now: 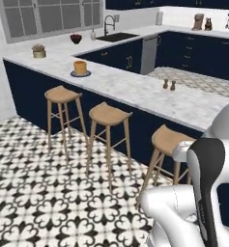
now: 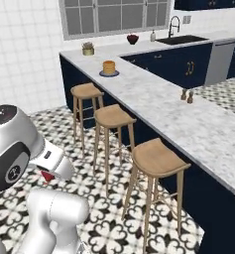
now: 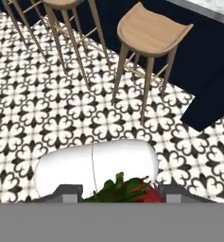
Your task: Take the strawberry from the fridge and place it on top of the pancake, located on the dining counter.
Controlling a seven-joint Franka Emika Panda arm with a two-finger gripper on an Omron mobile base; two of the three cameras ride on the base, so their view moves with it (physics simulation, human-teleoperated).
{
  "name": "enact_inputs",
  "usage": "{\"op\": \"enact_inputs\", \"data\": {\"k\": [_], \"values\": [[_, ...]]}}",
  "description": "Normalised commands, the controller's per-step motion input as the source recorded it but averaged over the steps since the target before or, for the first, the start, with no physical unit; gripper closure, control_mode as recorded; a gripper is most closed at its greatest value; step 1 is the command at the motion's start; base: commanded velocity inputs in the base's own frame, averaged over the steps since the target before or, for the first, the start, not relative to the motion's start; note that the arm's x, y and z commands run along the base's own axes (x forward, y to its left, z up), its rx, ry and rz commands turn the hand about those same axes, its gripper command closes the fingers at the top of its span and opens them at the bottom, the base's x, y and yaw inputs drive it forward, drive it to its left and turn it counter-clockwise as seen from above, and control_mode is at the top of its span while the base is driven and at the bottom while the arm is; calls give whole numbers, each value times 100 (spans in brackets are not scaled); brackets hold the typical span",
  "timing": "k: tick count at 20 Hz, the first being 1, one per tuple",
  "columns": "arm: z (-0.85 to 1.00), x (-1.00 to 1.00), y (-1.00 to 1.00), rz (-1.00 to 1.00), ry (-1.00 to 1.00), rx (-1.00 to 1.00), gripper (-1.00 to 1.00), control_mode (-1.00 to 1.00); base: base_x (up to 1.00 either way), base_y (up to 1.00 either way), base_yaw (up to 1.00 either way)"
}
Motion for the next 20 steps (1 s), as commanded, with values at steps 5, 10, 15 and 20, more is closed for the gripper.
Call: {"op": "enact_inputs", "data": {"k": [5,10,15,20], "values": [[0,0,0,0,0,0,100,100,29,100,-46],[0,0,0,0,0,0,100,100,24,100,-43],[0,0,0,0,0,0,100,100,25,100,-43],[0,0,0,0,0,0,100,100,24,100,-43]]}}
